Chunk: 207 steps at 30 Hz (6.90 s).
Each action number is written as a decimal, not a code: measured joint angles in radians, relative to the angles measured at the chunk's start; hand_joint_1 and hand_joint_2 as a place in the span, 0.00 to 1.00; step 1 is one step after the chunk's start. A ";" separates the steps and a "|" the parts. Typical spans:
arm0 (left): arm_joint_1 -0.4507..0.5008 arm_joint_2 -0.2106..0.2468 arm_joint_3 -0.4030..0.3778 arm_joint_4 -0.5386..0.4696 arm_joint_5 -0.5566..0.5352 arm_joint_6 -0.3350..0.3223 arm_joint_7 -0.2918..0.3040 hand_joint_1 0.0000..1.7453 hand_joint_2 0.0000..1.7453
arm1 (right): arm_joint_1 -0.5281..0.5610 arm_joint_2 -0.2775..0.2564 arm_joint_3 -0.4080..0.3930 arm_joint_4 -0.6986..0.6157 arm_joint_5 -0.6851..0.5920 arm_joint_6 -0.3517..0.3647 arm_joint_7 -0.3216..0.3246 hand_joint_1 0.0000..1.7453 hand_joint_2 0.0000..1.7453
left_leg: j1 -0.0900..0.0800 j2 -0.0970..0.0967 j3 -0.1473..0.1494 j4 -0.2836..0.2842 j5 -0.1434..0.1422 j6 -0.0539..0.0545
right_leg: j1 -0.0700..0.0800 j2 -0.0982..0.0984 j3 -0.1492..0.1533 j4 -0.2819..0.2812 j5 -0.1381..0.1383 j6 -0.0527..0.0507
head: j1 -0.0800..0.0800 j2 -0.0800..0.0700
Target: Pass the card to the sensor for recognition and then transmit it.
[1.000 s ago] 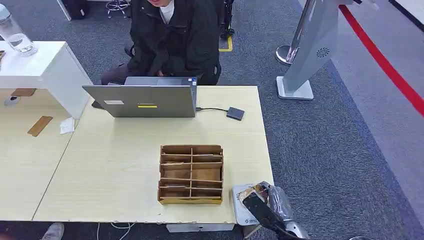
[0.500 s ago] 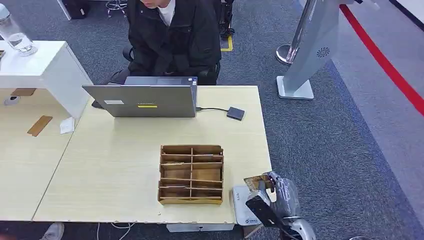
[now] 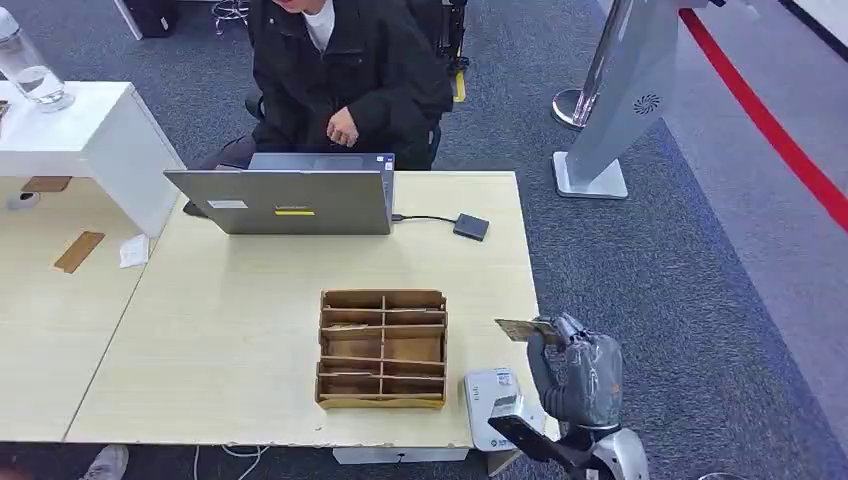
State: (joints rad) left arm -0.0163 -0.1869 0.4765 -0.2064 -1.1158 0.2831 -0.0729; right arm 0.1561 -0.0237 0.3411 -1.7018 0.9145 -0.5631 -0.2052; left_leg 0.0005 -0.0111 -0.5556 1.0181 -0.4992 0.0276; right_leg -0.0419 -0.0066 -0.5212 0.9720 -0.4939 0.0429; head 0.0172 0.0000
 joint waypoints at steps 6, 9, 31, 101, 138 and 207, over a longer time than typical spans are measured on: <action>-0.002 -0.002 0.000 0.000 -0.019 -0.005 0.013 0.00 0.00 | -0.032 0.000 0.047 -0.035 0.067 0.000 -0.006 1.00 1.00 | 0.000 0.000 0.000 0.000 0.000 0.000 | 0.000 0.000 0.000 0.000 0.000 0.000 | -0.001 0.000; -0.003 -0.004 0.000 0.000 -0.024 -0.005 0.017 0.00 0.00 | -0.050 0.000 0.066 -0.040 0.082 0.000 -0.005 1.00 1.00 | 0.000 0.000 0.000 0.000 0.000 0.000 | 0.000 0.000 0.000 0.000 0.000 0.000 | 0.000 0.000; -0.009 -0.005 -0.006 0.000 -0.107 -0.023 0.023 0.00 0.00 | -0.364 0.000 0.233 0.107 0.277 0.039 0.158 1.00 1.00 | 0.000 0.000 0.000 0.000 0.000 0.000 | 0.000 0.000 0.000 0.000 0.000 0.000 | 0.000 0.000; -0.021 -0.005 -0.033 0.000 -0.126 -0.035 0.023 0.00 0.00 | -0.541 0.064 0.365 0.342 0.316 0.144 0.220 0.00 0.00 | 0.000 0.000 -0.001 0.000 0.000 0.000 | 0.000 0.000 -0.001 0.001 0.000 0.000 | 0.000 0.000; -0.020 -0.007 0.033 0.000 -0.093 -0.022 0.041 0.00 0.00 | -0.260 -0.006 0.461 0.267 0.241 0.063 0.138 0.00 1.00 | 0.000 0.000 -0.001 0.000 0.000 0.000 | 0.000 0.000 -0.002 0.001 0.000 0.000 | 0.000 0.000; -0.020 -0.008 0.049 0.000 -0.128 -0.027 0.041 0.00 0.00 | -0.290 -0.008 0.484 0.400 0.287 0.160 0.215 0.25 1.00 | 0.000 0.000 -0.001 0.000 0.000 0.000 | 0.000 0.000 -0.002 0.001 0.000 0.000 | 0.000 0.000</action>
State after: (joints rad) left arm -0.0362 -0.1953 0.5253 -0.2064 -1.2436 0.2564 -0.0320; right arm -0.1336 -0.0313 0.8251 -1.3020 1.2016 -0.4028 0.0099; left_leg 0.0006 -0.0112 -0.5570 1.0181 -0.4991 0.0276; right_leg -0.0419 -0.0067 -0.5228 0.9727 -0.4940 0.0427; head 0.0168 0.0000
